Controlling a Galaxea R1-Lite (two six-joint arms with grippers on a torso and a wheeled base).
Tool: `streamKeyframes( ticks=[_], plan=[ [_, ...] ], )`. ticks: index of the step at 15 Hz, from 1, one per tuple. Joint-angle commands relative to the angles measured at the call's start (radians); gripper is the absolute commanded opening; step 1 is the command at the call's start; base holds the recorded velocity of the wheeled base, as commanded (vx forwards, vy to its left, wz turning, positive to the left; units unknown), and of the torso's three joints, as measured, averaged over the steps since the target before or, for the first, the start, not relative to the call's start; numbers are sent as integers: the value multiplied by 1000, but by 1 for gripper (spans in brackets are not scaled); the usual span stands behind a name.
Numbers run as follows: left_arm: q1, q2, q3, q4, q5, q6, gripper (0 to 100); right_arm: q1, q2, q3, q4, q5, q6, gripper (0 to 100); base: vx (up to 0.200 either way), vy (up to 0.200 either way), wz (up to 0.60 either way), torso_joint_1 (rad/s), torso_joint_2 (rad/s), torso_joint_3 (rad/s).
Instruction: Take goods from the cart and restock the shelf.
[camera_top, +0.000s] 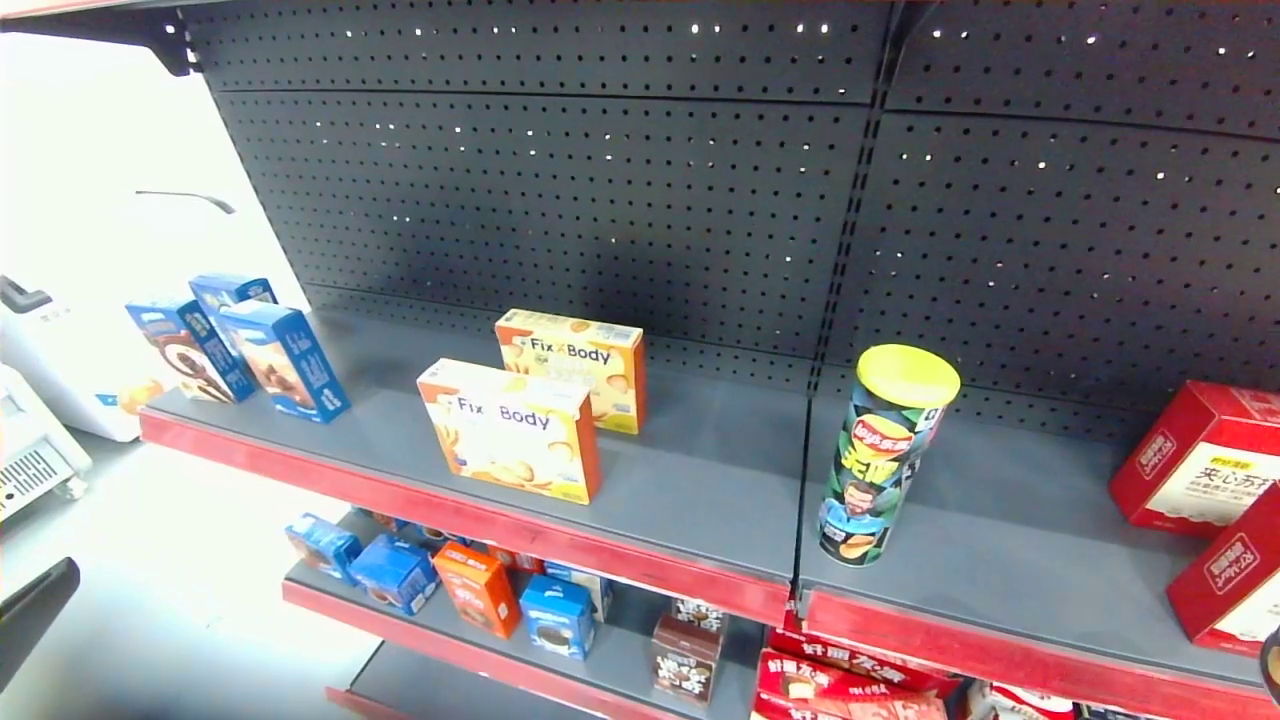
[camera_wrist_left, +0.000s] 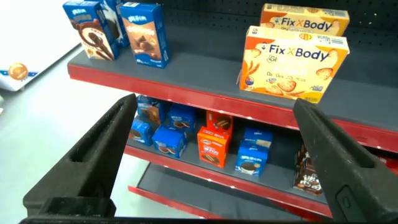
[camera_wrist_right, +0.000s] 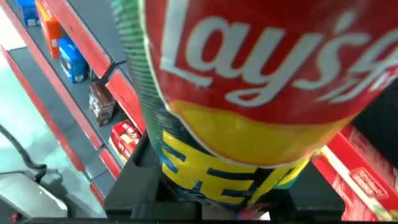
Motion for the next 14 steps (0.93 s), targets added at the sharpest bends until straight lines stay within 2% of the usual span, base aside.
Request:
streamKeyframes(
  ticks=[1,3,6,8,14],
  plan=[
    [0,1,-1,-1,0,0,100,3,63,-14,-4,-4,-7,0,0,0,0,0,0,0],
    [0,0,-2,-1,1,0,100,26,101,-24,-18,-2,-4,0,0,0,0,0,0,0],
    [0,-8,1,-1,1,0,100,84,104,25,-67,-1,5,0,0,0,600,89,-188,-100],
    [0,-10,4,1,1,0,100,88,112,68,-144,-1,2,0,0,0,0,80,-193,-92],
    [0,-13,13,1,1,0,100,97,142,94,-176,-27,-1,0,0,0,0,-44,96,54]
  ],
)
